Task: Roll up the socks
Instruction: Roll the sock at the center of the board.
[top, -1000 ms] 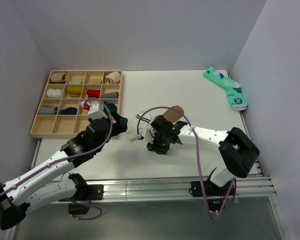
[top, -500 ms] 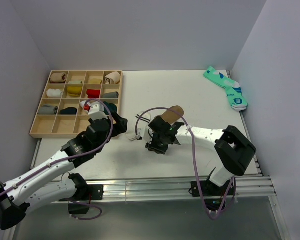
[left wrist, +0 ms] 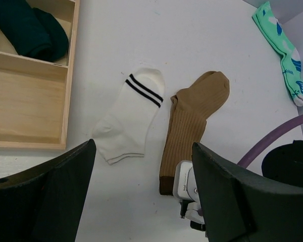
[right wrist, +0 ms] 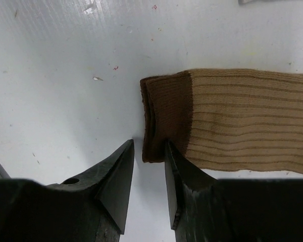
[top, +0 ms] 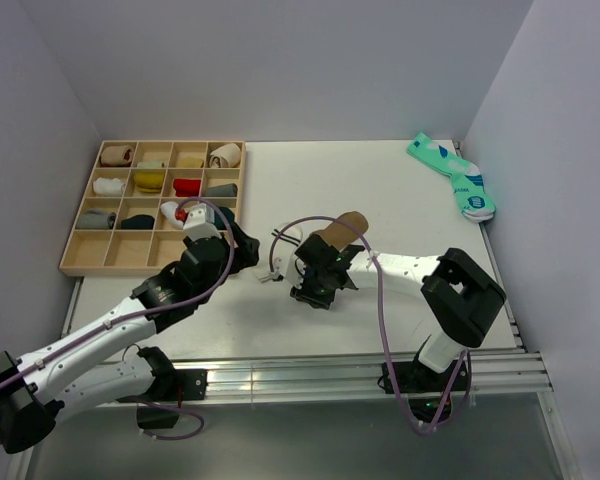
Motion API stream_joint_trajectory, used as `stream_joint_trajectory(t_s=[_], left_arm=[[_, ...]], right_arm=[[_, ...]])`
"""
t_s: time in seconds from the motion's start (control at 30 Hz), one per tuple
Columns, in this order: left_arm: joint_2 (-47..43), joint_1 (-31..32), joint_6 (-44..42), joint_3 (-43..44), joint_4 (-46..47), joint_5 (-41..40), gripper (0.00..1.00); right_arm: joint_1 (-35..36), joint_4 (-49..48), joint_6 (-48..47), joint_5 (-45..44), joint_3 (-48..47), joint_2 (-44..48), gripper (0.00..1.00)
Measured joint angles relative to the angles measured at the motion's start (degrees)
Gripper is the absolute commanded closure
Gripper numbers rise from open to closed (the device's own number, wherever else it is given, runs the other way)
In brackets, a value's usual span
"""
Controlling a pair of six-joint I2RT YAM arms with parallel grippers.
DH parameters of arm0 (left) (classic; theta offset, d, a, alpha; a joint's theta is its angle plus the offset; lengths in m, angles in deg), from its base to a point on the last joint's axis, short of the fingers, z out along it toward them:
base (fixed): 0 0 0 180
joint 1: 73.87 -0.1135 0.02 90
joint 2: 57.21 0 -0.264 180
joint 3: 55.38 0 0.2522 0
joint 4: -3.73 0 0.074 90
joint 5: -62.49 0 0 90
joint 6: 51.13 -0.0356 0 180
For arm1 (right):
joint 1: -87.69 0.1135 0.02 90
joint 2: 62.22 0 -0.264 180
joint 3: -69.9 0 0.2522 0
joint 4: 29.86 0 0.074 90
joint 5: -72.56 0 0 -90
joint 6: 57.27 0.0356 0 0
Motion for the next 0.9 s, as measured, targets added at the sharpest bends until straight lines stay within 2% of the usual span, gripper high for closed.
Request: stream_joint_trajectory(t_s=[0.13, 0.23, 0.27, 0.37, 0.47, 0.63, 0.9], left_arm=[[0.24, 0.00, 0.00, 0.00, 0.48, 0.33, 0.17], [0.24, 0.00, 0.00, 0.00, 0.94, 0.50, 0.18], [0.26, 0.00, 0.00, 0.00, 1.03, 0.61, 0.18], [0.35, 0.00, 0.00, -0.22, 1.57, 0.74, 0.19], [0.37, 0.00, 0.00, -1.53, 2.69, 0.92, 0.21], [0.33, 0.00, -0.24, -5.38, 5.73, 2.75, 0.33], [-0.59, 0.00, -4.17, -14.05, 19.02, 9.86, 0.43]], right_arm=[[0.00, -0.50, 0.04, -0.63, 0.00, -0.07, 0.62], [0.00, -1.09, 0.07, -1.44, 0.00, -0.26, 0.74], [0.00, -1.27, 0.13, -1.75, 0.00, -0.31, 0.81], [-0.11, -1.46, 0.22, -2.03, -0.13, -0.44, 0.85], [-1.49, -0.68, 0.17, 0.15, -0.68, -0.63, 0.86], [-6.82, 3.69, -0.79, 6.84, -2.56, -0.81, 0.86], [-13.42, 12.85, -3.41, 19.12, -9.20, -6.16, 0.87]])
